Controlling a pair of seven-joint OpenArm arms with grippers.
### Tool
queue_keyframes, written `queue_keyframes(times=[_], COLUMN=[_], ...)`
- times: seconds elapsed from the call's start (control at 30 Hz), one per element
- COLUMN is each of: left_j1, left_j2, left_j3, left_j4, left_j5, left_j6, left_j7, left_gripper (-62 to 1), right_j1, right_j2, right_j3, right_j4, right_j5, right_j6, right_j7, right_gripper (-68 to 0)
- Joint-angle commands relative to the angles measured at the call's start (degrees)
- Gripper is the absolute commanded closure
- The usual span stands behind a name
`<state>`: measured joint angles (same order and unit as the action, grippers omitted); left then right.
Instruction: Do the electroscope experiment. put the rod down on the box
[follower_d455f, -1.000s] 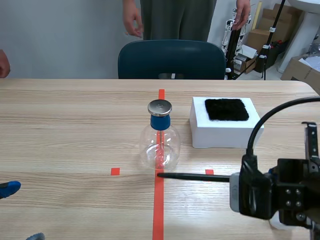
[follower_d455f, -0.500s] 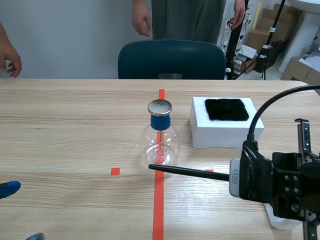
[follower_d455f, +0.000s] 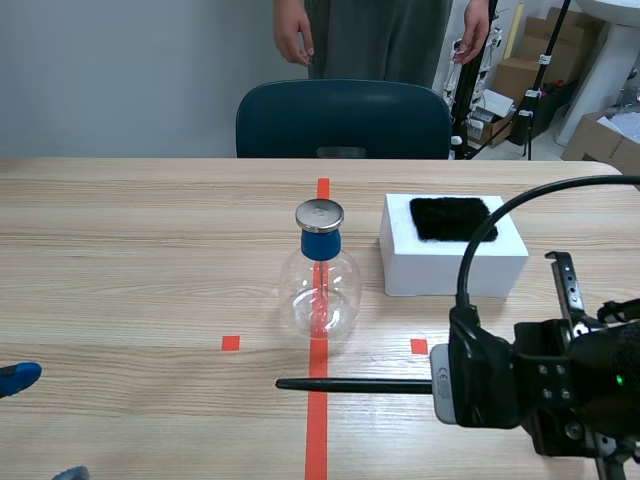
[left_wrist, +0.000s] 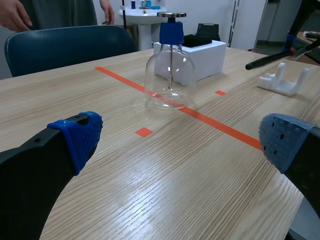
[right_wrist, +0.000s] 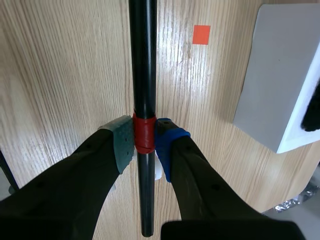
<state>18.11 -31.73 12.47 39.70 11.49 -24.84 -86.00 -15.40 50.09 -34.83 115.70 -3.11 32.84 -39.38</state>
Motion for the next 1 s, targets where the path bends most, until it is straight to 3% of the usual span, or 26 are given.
queue_keyframes(times=[0.0, 0.97], left_j1=[0.0, 0.0], left_j2=[-0.2, -0.2], left_j3=[0.0, 0.0], left_j4=[0.5, 0.5], left_j5=[-0.5, -0.5], left_j6=[0.1, 0.1], left_j7=[-2.7, -2.7], left_gripper=[-62.3, -62.3], right_j1=[1.9, 17.2], right_j2=[0.4, -1.5], right_j3=[-0.3, -15.6], right_j4=[-0.6, -16.4], right_j5=[0.3, 6.3], right_j6=[-0.2, -0.2], right_j7=[-0.4, 0.3], right_gripper=[-0.2, -0.2])
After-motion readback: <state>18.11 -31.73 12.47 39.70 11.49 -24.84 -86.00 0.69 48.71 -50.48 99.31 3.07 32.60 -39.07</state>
